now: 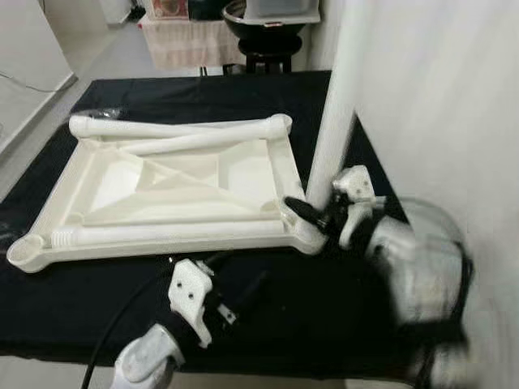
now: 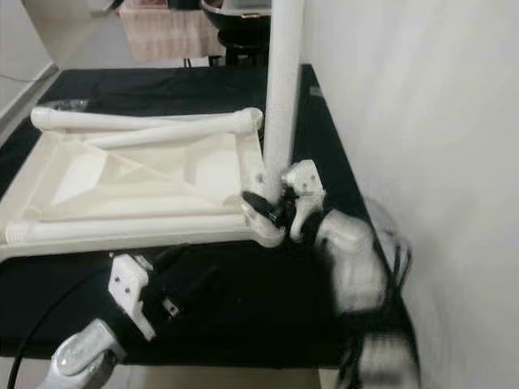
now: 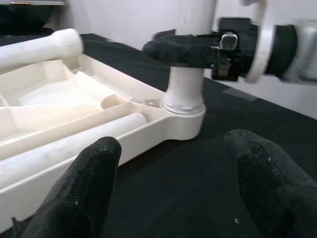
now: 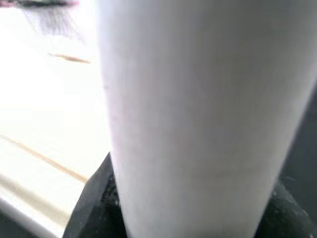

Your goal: Building children table

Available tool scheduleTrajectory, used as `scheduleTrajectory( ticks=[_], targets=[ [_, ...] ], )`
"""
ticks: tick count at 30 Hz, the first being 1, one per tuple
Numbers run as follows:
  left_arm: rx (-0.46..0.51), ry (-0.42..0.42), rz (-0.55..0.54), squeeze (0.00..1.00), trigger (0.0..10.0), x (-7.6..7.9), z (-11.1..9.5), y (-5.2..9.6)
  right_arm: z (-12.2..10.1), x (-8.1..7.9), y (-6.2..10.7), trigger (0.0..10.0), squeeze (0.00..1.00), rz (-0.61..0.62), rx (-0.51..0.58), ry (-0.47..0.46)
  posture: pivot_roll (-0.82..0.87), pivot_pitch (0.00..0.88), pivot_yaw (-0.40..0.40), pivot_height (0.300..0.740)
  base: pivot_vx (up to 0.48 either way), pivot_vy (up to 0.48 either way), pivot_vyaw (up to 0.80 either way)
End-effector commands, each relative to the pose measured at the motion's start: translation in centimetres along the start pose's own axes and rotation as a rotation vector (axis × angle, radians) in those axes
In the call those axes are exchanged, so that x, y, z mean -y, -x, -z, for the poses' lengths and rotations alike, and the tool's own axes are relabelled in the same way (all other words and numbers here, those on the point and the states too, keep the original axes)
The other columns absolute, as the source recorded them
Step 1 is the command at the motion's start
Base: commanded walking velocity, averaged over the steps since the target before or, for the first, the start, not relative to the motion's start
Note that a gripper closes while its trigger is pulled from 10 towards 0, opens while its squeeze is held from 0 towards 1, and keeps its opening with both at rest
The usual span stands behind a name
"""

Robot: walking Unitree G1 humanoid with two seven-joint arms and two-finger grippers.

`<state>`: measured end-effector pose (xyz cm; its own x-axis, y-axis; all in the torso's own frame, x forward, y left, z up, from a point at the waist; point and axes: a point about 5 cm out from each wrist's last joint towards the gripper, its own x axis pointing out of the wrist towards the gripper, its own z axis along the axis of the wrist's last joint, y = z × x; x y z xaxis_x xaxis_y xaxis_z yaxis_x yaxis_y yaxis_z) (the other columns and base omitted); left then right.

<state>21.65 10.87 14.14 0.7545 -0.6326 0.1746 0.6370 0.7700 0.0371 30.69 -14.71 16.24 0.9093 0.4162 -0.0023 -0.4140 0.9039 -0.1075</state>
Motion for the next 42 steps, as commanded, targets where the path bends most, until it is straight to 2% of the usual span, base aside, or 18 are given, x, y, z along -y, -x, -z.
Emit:
scheduleTrajectory(
  ticks=[1, 2, 5, 6, 8, 9, 10, 11, 13, 14, 19, 20, 22, 29, 30, 34, 35, 42],
  targets=[
    [-0.024, -0.001, -0.004, 0.00, 10.0, -0.4, 0.3, 0.4, 5.1, -1.0, 2.4, 0.0, 0.00, 0.077, -0.292, -0.025, -0.02, 0.204, 0.023, 0.740, 0.000, 0.000, 0.00],
    [-0.026, -0.002, -0.005, 0.00, 10.0, -0.6, 0.3, 0.5, 4.8, -1.8, 2.9, 0.0, 0.00, 0.086, -0.277, 0.030, -0.02, 0.204, 0.023, 0.740, 0.000, 0.000, 0.00],
    [-0.024, -0.002, -0.005, 0.00, 10.0, -0.9, 0.2, 0.3, 4.1, -1.1, 1.9, 0.0, 0.00, 0.077, -0.236, 0.015, -0.04, 0.189, 0.044, 0.740, 0.000, 0.000, 0.00],
    [-0.025, -0.005, 0.007, 0.00, 10.0, -1.0, 0.2, 0.2, 4.1, -1.0, 1.4, 5.4, 0.00, 0.056, -0.232, -0.004, -0.04, 0.188, 0.042, 0.740, 0.000, 0.000, 0.00],
    [-0.025, -0.006, 0.016, 0.00, 10.0, -1.0, 0.2, 0.1, 4.1, -1.1, 1.2, 5.4, 0.00, 0.043, -0.229, -0.011, -0.04, 0.188, 0.042, 0.740, 0.000, 0.000, 0.00],
    [-0.024, -0.005, 0.022, 0.00, 10.0, -1.0, 0.2, 0.0, 3.7, -1.2, 0.8, 10.0, 0.35, 0.006, -0.212, -0.013, -0.04, 0.181, 0.045, 0.740, 0.000, 0.000, 0.00],
    [-0.024, -0.005, 0.022, 0.00, 10.0, -1.0, 0.2, 0.0, 3.7, -1.2, 0.8, 10.0, 0.35, 0.006, -0.212, -0.013, -0.04, 0.181, 0.045, 0.740, 0.000, 0.000, 0.00],
    [-0.020, -0.004, 0.021, 0.00, 10.0, -1.0, 0.2, -0.1, 3.0, -1.4, 0.0, 10.0, 1.00, -0.081, -0.182, -0.023, -0.04, 0.174, 0.045, 0.740, 0.000, 0.000, 0.00],
    [-0.018, -0.004, 0.019, 0.00, 10.0, -1.0, 0.2, -0.2, 2.3, -1.7, -0.3, 10.0, 1.00, -0.116, -0.160, -0.033, -0.04, 0.174, 0.045, 0.740, 0.000, 0.000, 0.00],
    [-0.016, -0.004, 0.017, 0.00, 10.0, -0.9, 0.2, -0.2, 0.3, -1.6, -1.2, 10.0, 1.00, -0.214, -0.070, -0.045, -0.03, 0.173, 0.044, 0.740, 0.000, 0.000, 0.00],
    [-0.015, -0.003, 0.016, 0.00, 10.0, -0.9, 0.2, -0.3, -1.1, -1.6, -1.3, 10.0, 1.00, -0.270, -0.023, -0.054, -0.03, 0.171, 0.043, 0.740, 0.000, 0.000, 0.00],
    [-0.016, -0.002, 0.017, 0.00, 10.0, -0.8, 0.3, -0.3, -1.7, -0.9, -1.3, 10.0, 0.00, -0.330, -0.002, -0.040, -0.02, 0.166, 0.034, 0.740, 0.000, 0.000, 0.00],
    [-0.018, 0.000, 0.021, 0.00, 10.0, -0.6, 0.4, -0.5, -2.6, 1.7, -1.2, 10.0, 0.00, -0.526, -0.012, 0.037, -0.02, 0.162, 0.028, 0.740, 0.000, 0.000, 0.00],
    [-0.019, -0.001, 0.023, 0.00, 10.0, -0.5, 0.5, -0.5, -2.3, 2.9, -1.5, 10.0, 0.00, -0.689, -0.061, 0.021, -0.02, 0.155, 0.029, 0.740, 0.000, 0.000, 0.00],
    [-0.021, -0.001, 0.023, 0.00, 10.0, -0.5, 0.6, -0.5, -1.9, 3.1, -2.0, 1.2, 0.00, -0.719, -0.081, -0.002, -0.01, 0.156, 0.029, 0.740, 0.000, 0.000, 0.00],
    [-0.021, -0.001, 0.023, 0.00, 10.0, -0.5, 0.6, -0.5, -1.9, 3.2, -2.2, 1.2, 0.00, -0.726, -0.085, -0.009, -0.01, 0.156, 0.029, 0.740, 0.000, 0.000, 0.00],
    [-0.021, -0.002, 0.023, 0.00, 10.0, -0.5, 0.5, -0.6, -1.9, 3.3, -2.4, 0.0, 0.00, -0.720, -0.079, -0.020, -0.01, 0.157, 0.029, 0.740, 0.000, 0.000, 0.00],
    [-0.019, 0.001, 0.027, 0.00, 10.0, -0.4, 0.3, -0.8, -1.9, 4.6, -2.1, 0.0, 0.00, -0.703, -0.051, -0.045, -0.03, 0.160, 0.026, 0.740, 0.000, 0.000, 0.00]
  ],
)
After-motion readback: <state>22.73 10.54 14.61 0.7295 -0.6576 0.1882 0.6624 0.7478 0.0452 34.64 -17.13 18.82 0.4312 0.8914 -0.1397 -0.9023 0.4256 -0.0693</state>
